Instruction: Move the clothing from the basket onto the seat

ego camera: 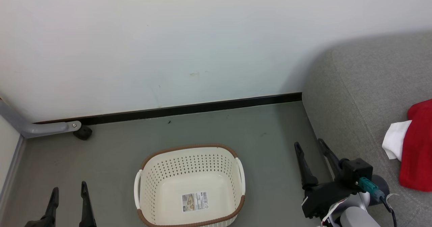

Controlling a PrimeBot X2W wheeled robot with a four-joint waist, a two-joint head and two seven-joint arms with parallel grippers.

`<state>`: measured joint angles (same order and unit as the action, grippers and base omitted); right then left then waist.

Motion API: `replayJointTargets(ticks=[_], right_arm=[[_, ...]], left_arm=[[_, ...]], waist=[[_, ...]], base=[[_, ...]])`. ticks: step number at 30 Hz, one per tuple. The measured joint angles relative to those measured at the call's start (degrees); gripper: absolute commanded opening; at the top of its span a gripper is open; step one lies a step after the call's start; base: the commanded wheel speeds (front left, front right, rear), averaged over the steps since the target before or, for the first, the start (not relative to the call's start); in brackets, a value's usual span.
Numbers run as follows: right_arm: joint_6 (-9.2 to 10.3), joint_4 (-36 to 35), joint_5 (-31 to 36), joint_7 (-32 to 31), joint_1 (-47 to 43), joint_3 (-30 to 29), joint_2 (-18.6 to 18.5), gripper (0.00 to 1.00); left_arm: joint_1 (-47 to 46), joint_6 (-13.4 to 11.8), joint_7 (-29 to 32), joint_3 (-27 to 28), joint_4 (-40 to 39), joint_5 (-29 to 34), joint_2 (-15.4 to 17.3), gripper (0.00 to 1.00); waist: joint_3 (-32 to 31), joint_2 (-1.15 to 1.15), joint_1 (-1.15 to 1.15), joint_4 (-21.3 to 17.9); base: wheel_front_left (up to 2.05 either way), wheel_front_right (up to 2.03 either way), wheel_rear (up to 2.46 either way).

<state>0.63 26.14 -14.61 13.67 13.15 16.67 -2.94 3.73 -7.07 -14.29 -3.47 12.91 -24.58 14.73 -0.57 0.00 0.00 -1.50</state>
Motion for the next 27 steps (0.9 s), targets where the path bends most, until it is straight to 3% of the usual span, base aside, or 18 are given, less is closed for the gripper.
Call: replayJointTargets(ticks=[13, 26, 27], right_arm=[[0.45, -0.02, -0.09, 0.01, 0.0, 0.14, 0.0, 1.0], [0.45, -0.23, -0.09, 0.01, 0.02, 0.14, 0.0, 1.0], [0.45, -0.24, -0.09, 0.02, 0.02, 0.14, 0.0, 0.0]], left_arm=[[1.21, 0.03, 0.0, 0.52, -0.97, 0.15, -0.82, 1.0], [1.19, 2.03, 0.0, 1.09, 0.33, -0.01, -0.83, 1.0], [1.28, 2.03, -0.01, 0.88, -0.21, 0.0, -1.33, 0.0]], waist=[[-0.23, 0.0, 0.0, -0.11], [-0.04, 0.0, 0.0, -0.1], [-0.06, 0.0, 0.0, -0.09]], base=[[0.0, 0.0, 0.0], [0.0, 0.0, 0.0], [0.0, 0.0, 0.0]])
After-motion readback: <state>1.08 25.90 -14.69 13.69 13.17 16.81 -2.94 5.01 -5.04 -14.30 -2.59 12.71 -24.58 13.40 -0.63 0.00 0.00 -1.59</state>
